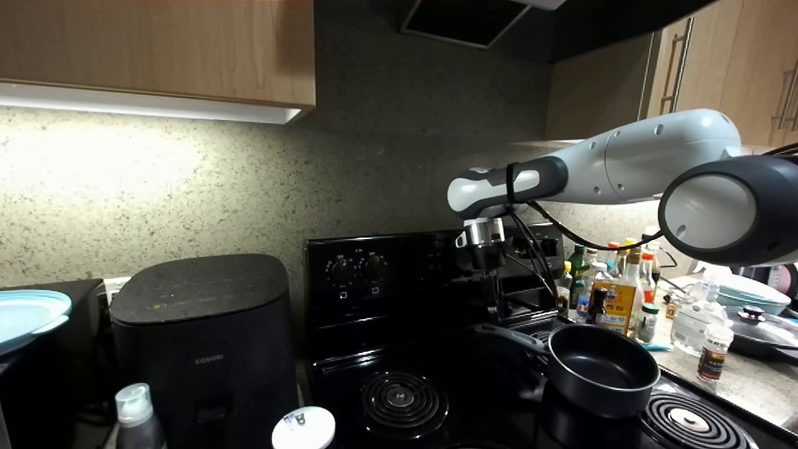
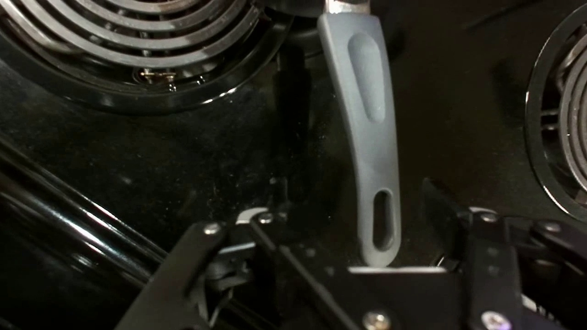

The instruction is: Move the pot from the right top plate to the right bottom plate of the stove

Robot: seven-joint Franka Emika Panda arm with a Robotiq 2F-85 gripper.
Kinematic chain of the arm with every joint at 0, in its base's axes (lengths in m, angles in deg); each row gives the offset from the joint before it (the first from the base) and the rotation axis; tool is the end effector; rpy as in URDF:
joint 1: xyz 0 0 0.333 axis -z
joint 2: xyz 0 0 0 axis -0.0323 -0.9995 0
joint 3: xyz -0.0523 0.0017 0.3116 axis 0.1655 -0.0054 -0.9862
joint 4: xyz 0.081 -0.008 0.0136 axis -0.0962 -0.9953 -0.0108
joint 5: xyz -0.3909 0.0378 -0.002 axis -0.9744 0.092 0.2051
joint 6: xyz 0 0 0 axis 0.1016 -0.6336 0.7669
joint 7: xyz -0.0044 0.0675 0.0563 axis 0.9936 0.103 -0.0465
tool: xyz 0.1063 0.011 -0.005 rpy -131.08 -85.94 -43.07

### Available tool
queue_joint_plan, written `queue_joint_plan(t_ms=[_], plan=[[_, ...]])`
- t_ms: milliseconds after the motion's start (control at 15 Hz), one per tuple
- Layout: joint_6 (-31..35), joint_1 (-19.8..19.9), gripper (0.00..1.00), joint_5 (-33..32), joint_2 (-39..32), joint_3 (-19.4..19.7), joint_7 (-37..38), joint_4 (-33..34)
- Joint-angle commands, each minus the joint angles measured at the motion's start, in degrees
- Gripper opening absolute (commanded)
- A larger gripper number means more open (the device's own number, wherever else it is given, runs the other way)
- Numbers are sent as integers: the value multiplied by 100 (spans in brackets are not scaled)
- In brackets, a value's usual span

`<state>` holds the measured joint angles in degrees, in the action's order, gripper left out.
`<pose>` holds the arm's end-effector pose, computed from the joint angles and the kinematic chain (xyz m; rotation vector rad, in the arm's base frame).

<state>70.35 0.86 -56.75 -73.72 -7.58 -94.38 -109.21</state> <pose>0.7589 -0.0176 0.2484 -2.8033 -1.0516 0.4987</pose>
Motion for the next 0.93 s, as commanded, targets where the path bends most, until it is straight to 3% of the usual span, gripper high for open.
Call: queue_joint_plan(t_ms=[0,667,733,800,867], plan=[[36,80,100,24,-45,32,57,-135],[16,181,100,62,-13,4,77,-369],[56,168,75,71,15,-3,123,-406],[110,161,74,74,54,-24,95,-458],[96,164,67,88,75,-50,75,-475]])
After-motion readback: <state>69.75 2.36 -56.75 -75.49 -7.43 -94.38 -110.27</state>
